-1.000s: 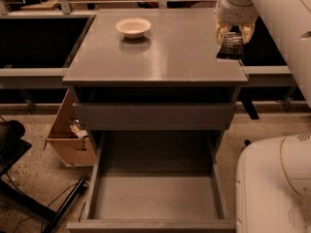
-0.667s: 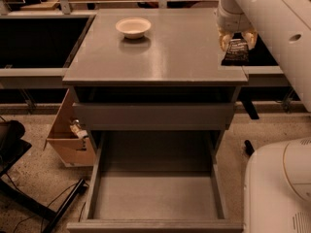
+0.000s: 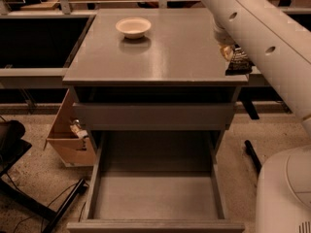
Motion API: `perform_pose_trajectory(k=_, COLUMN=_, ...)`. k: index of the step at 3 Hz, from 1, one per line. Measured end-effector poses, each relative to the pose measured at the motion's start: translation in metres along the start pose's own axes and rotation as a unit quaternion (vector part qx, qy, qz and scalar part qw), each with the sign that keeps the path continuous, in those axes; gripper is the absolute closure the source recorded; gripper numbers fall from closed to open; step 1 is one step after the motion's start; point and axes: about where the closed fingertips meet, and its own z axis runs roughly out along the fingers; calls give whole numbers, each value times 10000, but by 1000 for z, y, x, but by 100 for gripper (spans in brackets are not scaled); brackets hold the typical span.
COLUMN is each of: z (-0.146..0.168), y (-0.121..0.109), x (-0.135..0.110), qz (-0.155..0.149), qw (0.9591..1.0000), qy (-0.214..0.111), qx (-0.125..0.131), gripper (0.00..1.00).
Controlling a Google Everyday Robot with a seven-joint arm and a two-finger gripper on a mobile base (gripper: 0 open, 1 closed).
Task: Place rxbar chocolate into middle drawer
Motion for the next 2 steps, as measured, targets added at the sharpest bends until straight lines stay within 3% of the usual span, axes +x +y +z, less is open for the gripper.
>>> perform_pose_trajectory(k=1, z=4, y=3, x=-6, qz=5, qw=9999, qy=-103, qx=-57, gripper=100)
perform_pose_trajectory(k=2, z=33, y=16, x=31, qz=217, qw=9969, qy=292, qx=-703, gripper=100)
